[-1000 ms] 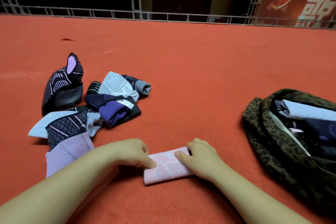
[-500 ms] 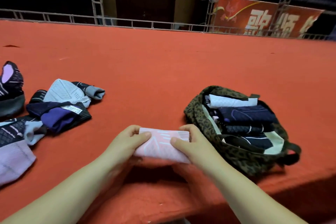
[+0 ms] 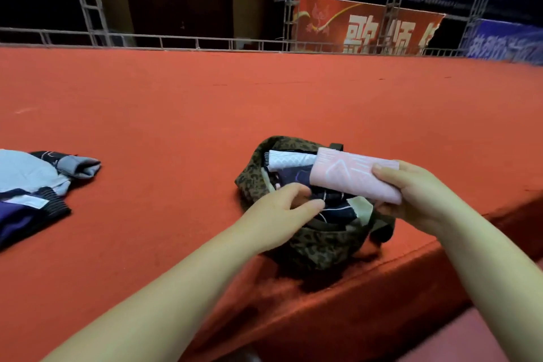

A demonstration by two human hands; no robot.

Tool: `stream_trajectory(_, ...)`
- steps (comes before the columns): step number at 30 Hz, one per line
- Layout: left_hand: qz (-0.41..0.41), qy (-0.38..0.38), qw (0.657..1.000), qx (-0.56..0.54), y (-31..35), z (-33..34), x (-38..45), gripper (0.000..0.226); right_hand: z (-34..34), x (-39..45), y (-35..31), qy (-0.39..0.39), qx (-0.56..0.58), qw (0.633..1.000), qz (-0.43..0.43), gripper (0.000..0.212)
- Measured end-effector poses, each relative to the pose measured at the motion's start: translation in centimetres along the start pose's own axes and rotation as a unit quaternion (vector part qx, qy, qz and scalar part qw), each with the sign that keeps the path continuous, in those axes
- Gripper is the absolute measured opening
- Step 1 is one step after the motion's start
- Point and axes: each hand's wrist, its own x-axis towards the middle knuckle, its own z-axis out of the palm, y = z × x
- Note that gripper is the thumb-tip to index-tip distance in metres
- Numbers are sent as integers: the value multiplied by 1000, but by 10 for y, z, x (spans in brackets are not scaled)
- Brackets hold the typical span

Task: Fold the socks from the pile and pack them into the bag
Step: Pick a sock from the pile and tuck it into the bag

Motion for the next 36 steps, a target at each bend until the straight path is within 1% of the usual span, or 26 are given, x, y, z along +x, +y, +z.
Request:
stream_trajectory(2,-10,-67,985,159,7,6,3,46,-12,5,9,12,19,1000,6,27)
stream_trajectory(3,-7,-84,977,197,10,8,4,44,-15,7,13,12,22,1000,10,26)
stream_trajectory(4,4,-89,975,204,11,8,6,38,-16,7,17,9,20,1000,15,25)
stream_trajectory(5,20,-85,978,187,10,6,7,30,-16,6,19,2,16,1000,18,24)
stream_trajectory(7,34,-62,992,104,5,0,5,14,-14,5,21,4,30,999,16,22)
stream_trajectory(9,40,-37,998,22,-3,-6,-1,17,-14,9,23,22,82,996,7,22)
stream_trajectory(11,57,-42,997,-17,-10,-9,-12,23,-10,11,20,20,110,994,-5,22)
stream_trajectory(14,84,-61,994,-24,-15,-8,-24,19,0,19,18,-3,74,997,-17,27)
stream_trajectory(17,73,-83,993,-30,-11,-6,-24,14,6,26,23,-4,23,1000,-17,22)
stream_trajectory(19,89,-105,990,29,-5,-4,-22,14,6,28,28,-20,-10,999,-31,17)
stream_trajectory(21,132,-112,980,102,3,0,-20,10,7,27,32,-57,-41,996,-51,17)
stream_trajectory(23,137,-115,978,111,13,5,-18,3,9,28,34,-94,-80,990,-73,18)
stream_trajectory(25,127,-116,978,120,18,10,-16,21,12,32,34,-96,-113,984,-96,9)
stream_trajectory(27,136,-105,975,138,18,15,-14,31,17,36,33,-70,-124,984,-103,3)
stream_trajectory(29,135,-71,980,128,15,16,-13,25,23,40,35,-76,-142,982,-98,10)
stream_trajectory(30,131,-54,983,114,13,15,-13,19,26,41,35,-85,-177,976,-95,15)
stream_trajectory(32,123,-32,988,93,6,15,-11,9,29,41,33,-98,-277,953,-73,15)
stream_trajectory(33,129,-16,987,93,1,15,-9,9,28,41,30,-100,-324,939,-56,14)
stream_trajectory(34,146,8,984,104,-3,16,-6,9,27,41,26,-104,-356,928,-39,16)
stream_trajectory(36,163,51,978,124,-9,16,-1,8,21,40,21,-106,-366,924,-13,22)
